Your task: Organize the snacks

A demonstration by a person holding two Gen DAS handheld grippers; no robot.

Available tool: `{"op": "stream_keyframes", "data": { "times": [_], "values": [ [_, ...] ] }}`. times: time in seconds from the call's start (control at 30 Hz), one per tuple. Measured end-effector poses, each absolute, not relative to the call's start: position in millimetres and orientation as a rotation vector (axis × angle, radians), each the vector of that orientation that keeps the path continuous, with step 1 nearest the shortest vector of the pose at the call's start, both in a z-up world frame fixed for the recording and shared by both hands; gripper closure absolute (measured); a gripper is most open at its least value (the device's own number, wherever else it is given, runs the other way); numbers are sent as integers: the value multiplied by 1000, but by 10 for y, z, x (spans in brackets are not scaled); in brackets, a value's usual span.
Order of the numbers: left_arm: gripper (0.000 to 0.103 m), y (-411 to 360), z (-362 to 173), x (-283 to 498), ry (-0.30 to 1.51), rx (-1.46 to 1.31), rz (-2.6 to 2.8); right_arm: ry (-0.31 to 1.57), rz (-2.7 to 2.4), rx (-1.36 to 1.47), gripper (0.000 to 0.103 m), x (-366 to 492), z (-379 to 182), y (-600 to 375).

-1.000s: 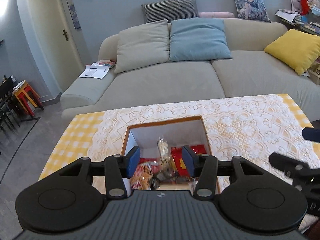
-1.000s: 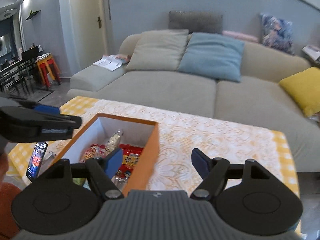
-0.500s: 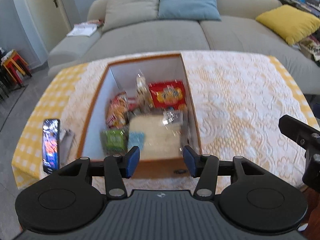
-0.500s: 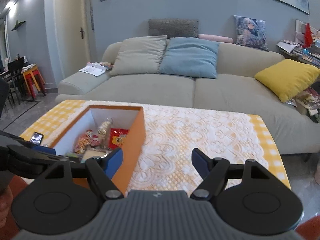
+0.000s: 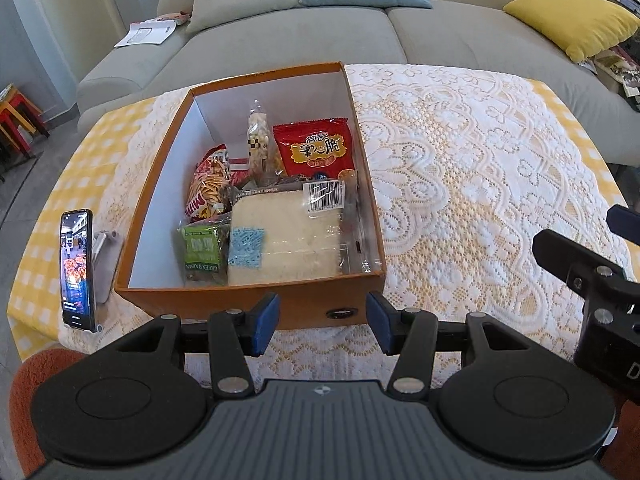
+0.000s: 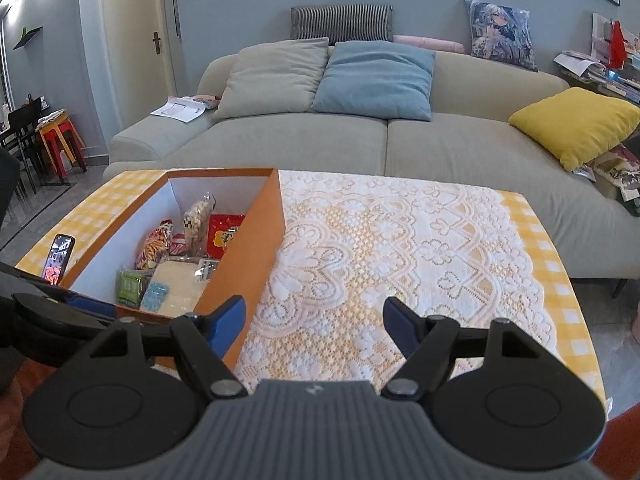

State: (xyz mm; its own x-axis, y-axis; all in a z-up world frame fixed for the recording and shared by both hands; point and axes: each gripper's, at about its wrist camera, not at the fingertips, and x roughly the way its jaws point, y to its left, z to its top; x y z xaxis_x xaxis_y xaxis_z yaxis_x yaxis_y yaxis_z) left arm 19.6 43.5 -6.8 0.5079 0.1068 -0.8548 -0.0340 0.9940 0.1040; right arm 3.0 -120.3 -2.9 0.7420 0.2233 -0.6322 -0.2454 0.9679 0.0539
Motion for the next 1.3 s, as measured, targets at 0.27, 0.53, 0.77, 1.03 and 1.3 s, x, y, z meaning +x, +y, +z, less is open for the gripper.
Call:
{"op": "stream_keyframes", "data": {
  "times": [0.27,0.53,0.77,1.03,1.3],
  "values": [
    [43,437,-62,199,1032,74,85,685,256,-40,29,11,-34,-1200],
    [43,417,-37,191,1026,79,77,685,254,-47,29,2,-38,-1197],
    [43,388,-38,203,1028,83,71,684,243,-44,29,5,-36,-1204],
    [43,375,-31,208,1025,87,59,683,241,-44,29,7,-32,-1204],
    [43,368,-9,215,1021,85,46,684,241,-45,29,17,-36,-1214]
  ]
}}
